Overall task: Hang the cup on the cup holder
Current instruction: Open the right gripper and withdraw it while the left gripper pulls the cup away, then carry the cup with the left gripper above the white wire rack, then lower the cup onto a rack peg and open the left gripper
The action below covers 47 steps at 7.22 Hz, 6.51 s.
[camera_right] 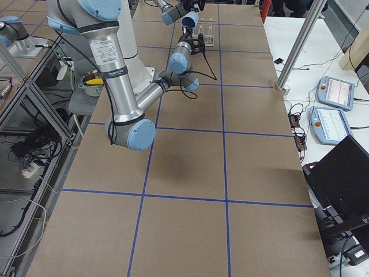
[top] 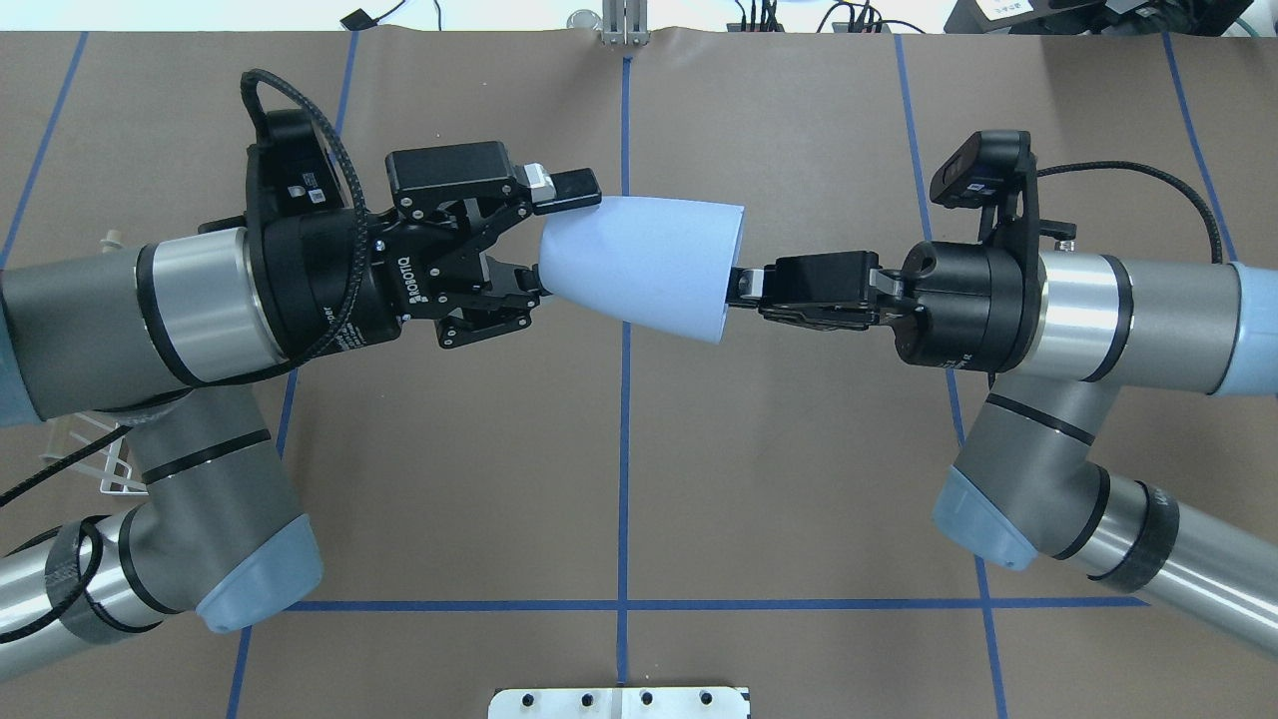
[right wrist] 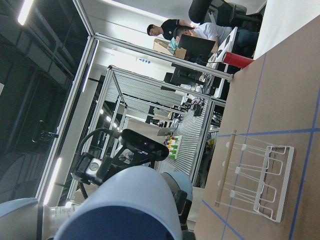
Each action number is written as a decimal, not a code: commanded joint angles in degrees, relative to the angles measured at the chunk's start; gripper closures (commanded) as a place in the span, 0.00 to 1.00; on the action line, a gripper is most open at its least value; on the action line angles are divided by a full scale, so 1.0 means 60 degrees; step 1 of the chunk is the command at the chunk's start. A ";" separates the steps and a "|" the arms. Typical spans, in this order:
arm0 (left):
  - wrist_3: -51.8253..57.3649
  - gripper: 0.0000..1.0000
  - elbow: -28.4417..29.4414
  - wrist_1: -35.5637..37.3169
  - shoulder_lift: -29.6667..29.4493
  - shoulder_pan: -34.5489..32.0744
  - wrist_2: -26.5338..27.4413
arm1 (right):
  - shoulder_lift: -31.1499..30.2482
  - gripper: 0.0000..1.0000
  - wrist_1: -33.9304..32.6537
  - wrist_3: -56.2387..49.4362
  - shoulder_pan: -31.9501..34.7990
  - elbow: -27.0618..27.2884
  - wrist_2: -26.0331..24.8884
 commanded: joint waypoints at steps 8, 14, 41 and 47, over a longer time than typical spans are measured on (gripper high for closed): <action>-0.0026 1.00 -0.0480 0.0251 0.0168 -0.0085 -0.0109 | -0.1197 0.00 0.0328 0.0840 0.0003 0.0321 -0.0396; 0.1962 1.00 -0.0436 0.3776 0.0562 -0.2968 -0.2041 | -0.1362 0.00 -0.2159 -0.0887 0.4992 -0.1786 0.3028; 1.2162 1.00 -0.0700 1.3040 0.2791 -0.3631 -0.1852 | -0.1346 0.00 -1.9092 -1.4716 0.6889 -0.0632 0.3896; 1.2555 0.01 -0.0978 1.3084 0.2864 -0.3791 -0.1925 | -0.1594 0.00 -1.8903 -1.4759 0.6918 -0.0353 0.4189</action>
